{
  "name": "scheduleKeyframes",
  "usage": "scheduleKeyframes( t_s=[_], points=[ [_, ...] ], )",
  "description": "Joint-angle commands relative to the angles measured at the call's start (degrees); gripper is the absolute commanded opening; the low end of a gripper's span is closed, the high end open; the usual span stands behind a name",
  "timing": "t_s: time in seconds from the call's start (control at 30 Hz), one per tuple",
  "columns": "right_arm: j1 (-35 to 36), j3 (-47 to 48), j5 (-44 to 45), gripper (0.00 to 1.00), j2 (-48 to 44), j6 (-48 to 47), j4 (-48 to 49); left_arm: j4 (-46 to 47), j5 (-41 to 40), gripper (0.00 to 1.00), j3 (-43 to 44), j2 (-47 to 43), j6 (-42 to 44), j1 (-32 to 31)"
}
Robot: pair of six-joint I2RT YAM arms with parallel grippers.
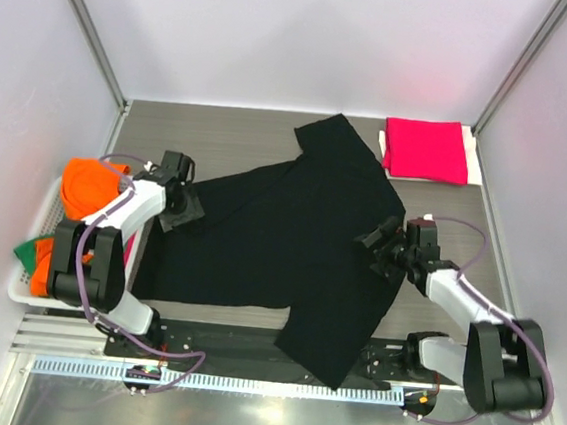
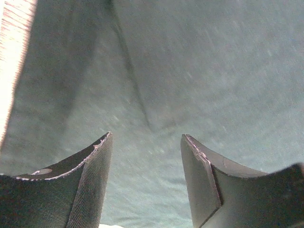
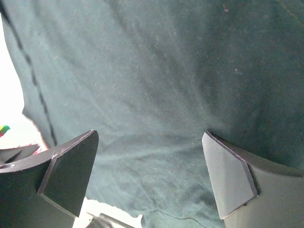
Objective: Fold and stack the t-shirts
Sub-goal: Flatten the tshirt out
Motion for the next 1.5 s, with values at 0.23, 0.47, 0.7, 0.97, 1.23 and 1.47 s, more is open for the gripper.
scheduleKeyframes(
  t_s=[0.23, 0.47, 0.7, 0.97, 1.23, 1.47],
  points=[
    [-0.6, -1.8, 11.8, 0.99, -10.1, -1.8, -21.2, 4.9, -0.7, 0.55, -2.6, 1.8, -3.3, -4.5],
    [-0.6, -1.0, 11.7, 0.99, -7.9, -3.6, -20.5, 5.5, -2.0, 0.54, -2.4, 3.1, -6.3, -10.4],
    [-0.6, -1.2, 11.3, 0.99, -7.8, -4.7, -20.4, 6.5, -3.1, 0.49, -2.8, 5.5, -6.7, -11.0],
    [-0.6, -1.3, 11.0, 0.98, -8.4, -4.9, -20.5, 6.8, -4.7, 0.41, -2.7, 6.6, -6.7, -10.9],
    [-0.7, -1.4, 11.2, 0.98, -8.0, -5.4, -20.4, 6.8, -5.8, 0.0, -2.2, 5.9, -6.1, -11.0],
    [-0.6, -1.6, 11.2, 0.98, -7.6, -5.5, -20.5, 1.2, -8.8, 0.0, 0.8, 3.4, -5.7, -11.0]
  ],
)
